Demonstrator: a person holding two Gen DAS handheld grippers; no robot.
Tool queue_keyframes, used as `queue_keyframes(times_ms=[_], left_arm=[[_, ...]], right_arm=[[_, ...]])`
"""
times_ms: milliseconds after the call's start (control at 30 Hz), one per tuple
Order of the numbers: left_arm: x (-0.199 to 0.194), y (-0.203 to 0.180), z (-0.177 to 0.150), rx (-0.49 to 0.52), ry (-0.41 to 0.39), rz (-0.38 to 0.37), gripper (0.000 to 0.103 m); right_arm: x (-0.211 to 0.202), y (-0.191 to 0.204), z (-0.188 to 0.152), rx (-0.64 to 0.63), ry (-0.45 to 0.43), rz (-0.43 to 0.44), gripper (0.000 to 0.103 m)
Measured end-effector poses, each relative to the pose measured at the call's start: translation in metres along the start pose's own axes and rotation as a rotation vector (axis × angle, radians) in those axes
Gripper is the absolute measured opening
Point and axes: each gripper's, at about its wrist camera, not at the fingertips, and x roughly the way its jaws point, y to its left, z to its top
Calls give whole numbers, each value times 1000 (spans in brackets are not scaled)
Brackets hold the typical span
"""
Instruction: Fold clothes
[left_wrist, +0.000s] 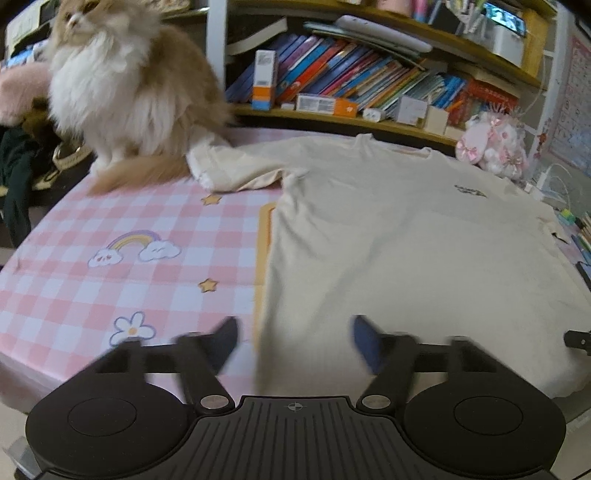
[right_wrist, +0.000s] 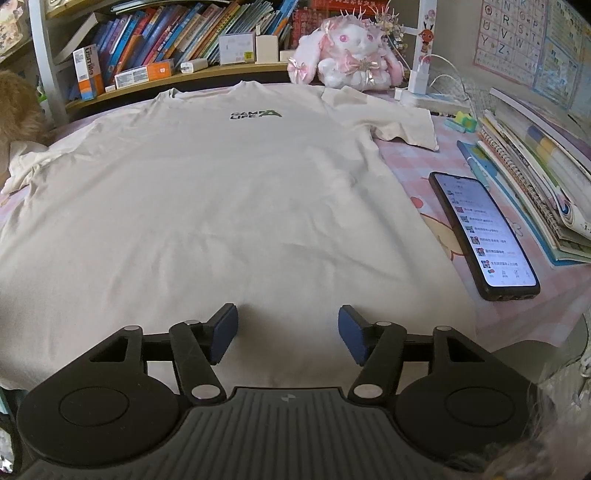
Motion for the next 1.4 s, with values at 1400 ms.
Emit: queue_keyframes(times_ms=[1400], left_arm=[[34, -122, 32, 170, 98, -78, 96]], right_arm=[[9, -45, 23, -94, -37, -24, 102]])
